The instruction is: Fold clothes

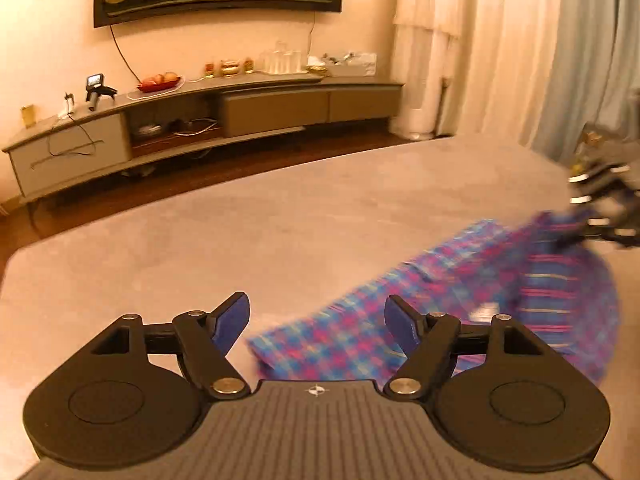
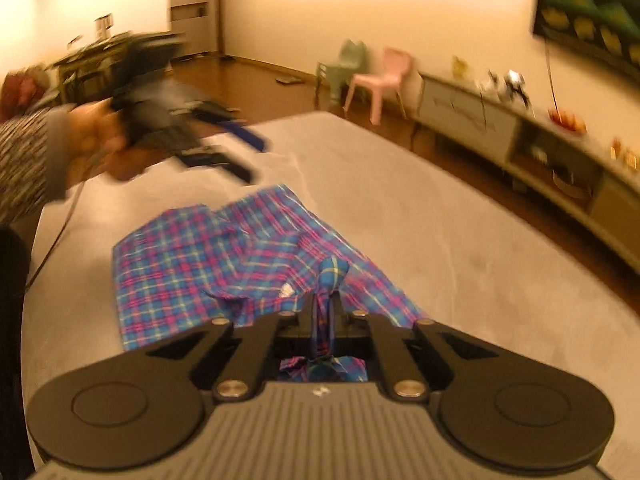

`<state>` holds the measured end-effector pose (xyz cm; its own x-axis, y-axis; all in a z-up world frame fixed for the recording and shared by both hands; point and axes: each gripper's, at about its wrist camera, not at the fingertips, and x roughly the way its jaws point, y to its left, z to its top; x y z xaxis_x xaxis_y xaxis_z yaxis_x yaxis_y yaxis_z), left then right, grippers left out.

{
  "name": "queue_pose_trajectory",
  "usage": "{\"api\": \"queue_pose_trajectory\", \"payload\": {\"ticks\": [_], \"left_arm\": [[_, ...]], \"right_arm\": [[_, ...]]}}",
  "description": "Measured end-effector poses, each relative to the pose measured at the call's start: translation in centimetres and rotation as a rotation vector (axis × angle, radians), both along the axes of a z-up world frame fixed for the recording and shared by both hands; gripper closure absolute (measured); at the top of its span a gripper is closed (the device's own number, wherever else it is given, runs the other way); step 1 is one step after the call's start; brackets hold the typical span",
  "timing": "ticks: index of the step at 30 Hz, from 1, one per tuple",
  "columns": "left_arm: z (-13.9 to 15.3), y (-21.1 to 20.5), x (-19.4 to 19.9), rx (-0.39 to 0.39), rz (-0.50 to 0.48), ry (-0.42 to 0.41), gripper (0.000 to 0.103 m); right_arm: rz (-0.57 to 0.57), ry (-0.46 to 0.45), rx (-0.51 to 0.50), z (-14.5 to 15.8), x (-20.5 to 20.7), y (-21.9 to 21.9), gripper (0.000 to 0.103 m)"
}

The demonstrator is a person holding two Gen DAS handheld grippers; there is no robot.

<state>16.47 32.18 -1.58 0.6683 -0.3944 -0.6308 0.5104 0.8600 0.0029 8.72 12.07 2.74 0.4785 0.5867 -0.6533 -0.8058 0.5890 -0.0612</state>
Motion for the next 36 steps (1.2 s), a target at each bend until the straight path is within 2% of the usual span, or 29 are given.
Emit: {"api": "queue_pose_trajectory", "payload": {"ticks": [2,5,6,9,12,17,20,26,31,33,36], "left_arm": [[-1.4,-1.5,1.4,0.083,-0.049,0.043,0.029],[-3.5,-3.6,3.5,0.208,-0.12,0.114,0.04],[-4.1,-3.7,3.9,0.227,-0.136,0.129,0.04],[-4.4,-2.9,4.3,0.203,-0.165,0.138,0.041],[-4.6,-2.2,4.2,0.187,-0.186,0.134,0.042],[-5.1,-0.8,4.1,0.135,-0.206,0.134,0.042],[-5.3,-0.1,4.4,0.103,-0.22,0.144,0.041],[-5.2,-0.7,3.3,0.127,-0.224,0.112,0.042],[-4.8,-2.4,0.8,0.164,-0.239,0.087,0.044],[-4.9,-3.3,-1.1,0.159,-0.282,0.09,0.045],[-4.5,-5.1,-4.7,0.227,-0.369,0.063,0.045]], "right_arm": [[0.033,-0.089,-0.028,1.0,-1.5,1.1,0.099],[0.044,-0.243,-0.05,3.4,-2.9,1.8,0.099],[0.036,-0.278,-0.036,4.2,-2.8,1.8,0.099],[-0.021,-0.346,-0.031,5.5,-0.8,1.7,0.099],[-0.101,-0.32,-0.069,3.9,4.3,2.3,0.099],[-0.194,-0.238,-0.143,-2.0,11.9,4.0,0.099],[-0.203,-0.206,-0.144,-3.8,14.2,5.1,0.099],[-0.196,-0.209,-0.18,-4.0,15.9,7.9,0.099],[-0.237,-0.184,-0.232,-5.8,16.6,8.0,0.099],[-0.262,-0.192,-0.19,-4.9,15.8,6.6,0.099],[-0.294,-0.196,-0.076,-2.2,13.8,3.3,0.099]]}}
